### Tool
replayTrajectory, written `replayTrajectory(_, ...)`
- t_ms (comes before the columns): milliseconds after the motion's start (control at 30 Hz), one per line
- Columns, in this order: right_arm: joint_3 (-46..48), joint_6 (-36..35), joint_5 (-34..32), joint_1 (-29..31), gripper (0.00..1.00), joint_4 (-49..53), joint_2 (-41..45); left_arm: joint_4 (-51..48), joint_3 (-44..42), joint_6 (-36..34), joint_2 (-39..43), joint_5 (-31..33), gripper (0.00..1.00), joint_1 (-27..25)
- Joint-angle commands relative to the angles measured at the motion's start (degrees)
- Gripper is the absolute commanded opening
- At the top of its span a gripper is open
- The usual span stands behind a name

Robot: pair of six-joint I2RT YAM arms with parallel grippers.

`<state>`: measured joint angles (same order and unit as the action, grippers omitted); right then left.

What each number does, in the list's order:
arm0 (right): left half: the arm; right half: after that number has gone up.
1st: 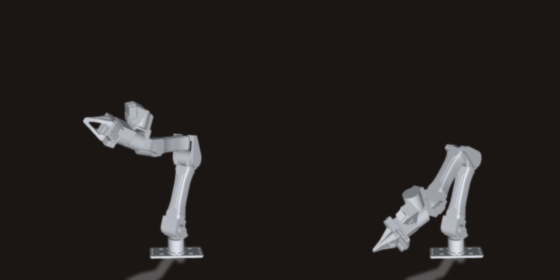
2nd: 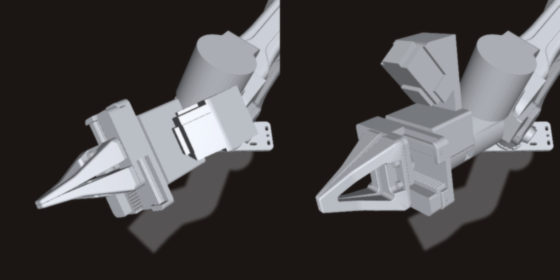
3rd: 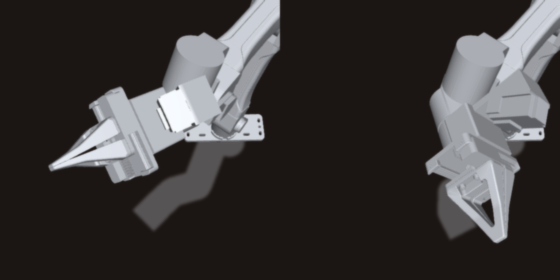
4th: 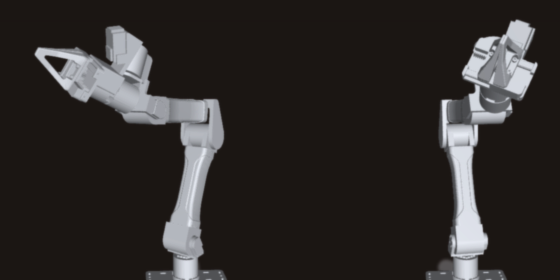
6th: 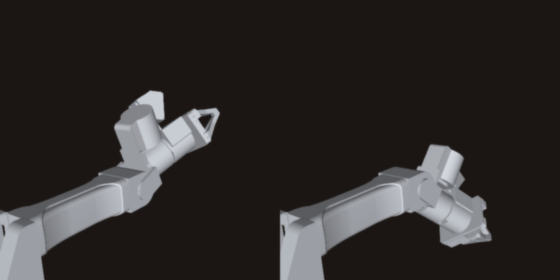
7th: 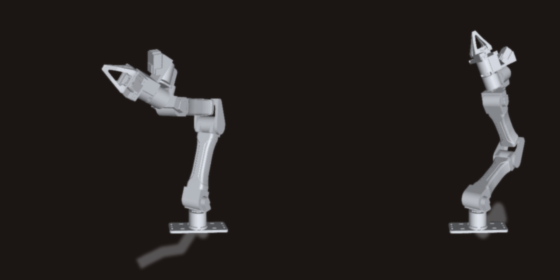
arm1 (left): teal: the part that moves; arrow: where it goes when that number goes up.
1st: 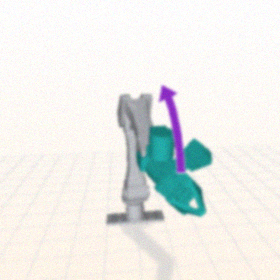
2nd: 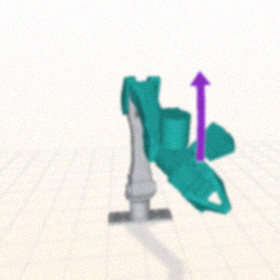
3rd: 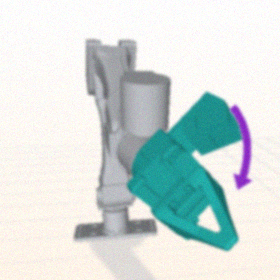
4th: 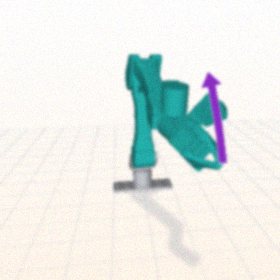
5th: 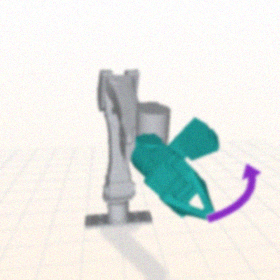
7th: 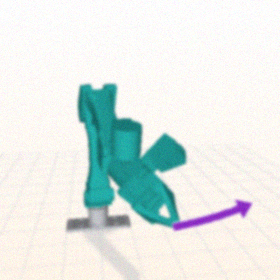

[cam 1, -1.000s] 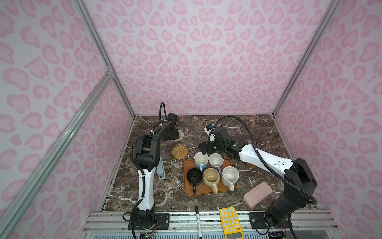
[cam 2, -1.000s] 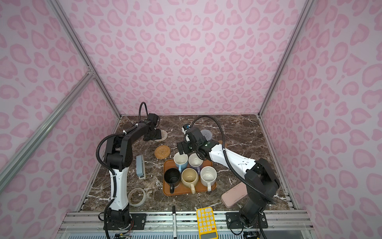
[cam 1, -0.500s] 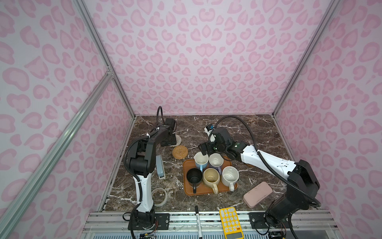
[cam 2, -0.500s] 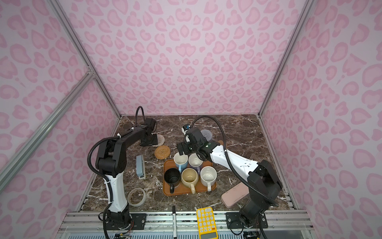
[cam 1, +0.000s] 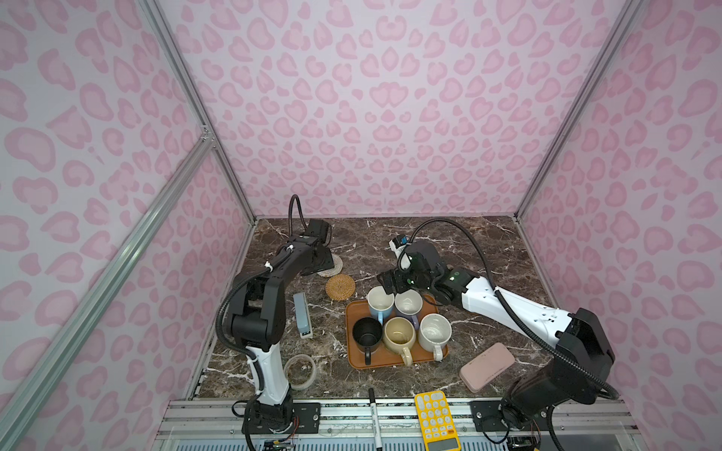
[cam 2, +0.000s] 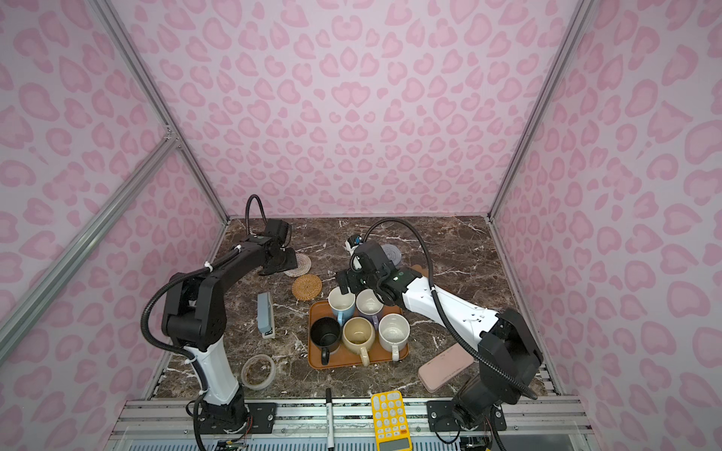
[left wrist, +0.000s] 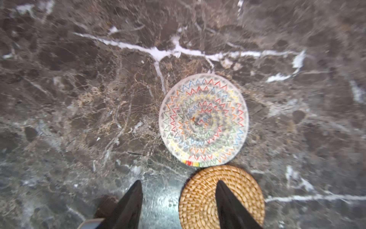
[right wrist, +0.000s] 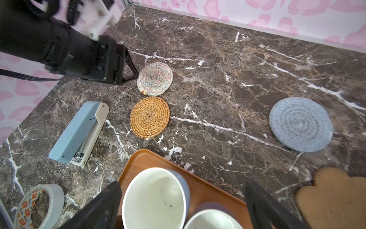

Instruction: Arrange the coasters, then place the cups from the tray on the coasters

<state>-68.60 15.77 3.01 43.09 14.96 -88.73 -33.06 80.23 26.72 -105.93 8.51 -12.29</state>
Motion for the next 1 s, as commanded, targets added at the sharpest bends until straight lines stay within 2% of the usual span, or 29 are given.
replayTrajectory(0,0.6,-0.2,-1.5,0.1,0.99,0.9,0.9,4.1,-5.9,2.7,6.3,-3.8,0.65,-0.3)
replayTrajectory(133,0.3,-0.5,-0.4,0.1,0.99,1.5,1.4,5.7,-13.4,4.0,12.9,-6.7,0.67,-1.5)
replayTrajectory(300,-0.6,-0.9,-0.6,0.7,0.99,2.6,0.5,4.9,-19.1,4.7,15.7,-1.2,0.68,-5.3)
replayTrajectory(567,-0.9,-0.2,-0.6,1.3,0.99,3.2,0.0,7.3,-21.9,6.4,12.1,1.5,0.70,-7.1)
replayTrajectory(967,0.2,-0.4,-2.5,1.2,0.99,3.8,1.5,9.2,-19.6,5.8,4.6,1.5,0.68,-8.1)
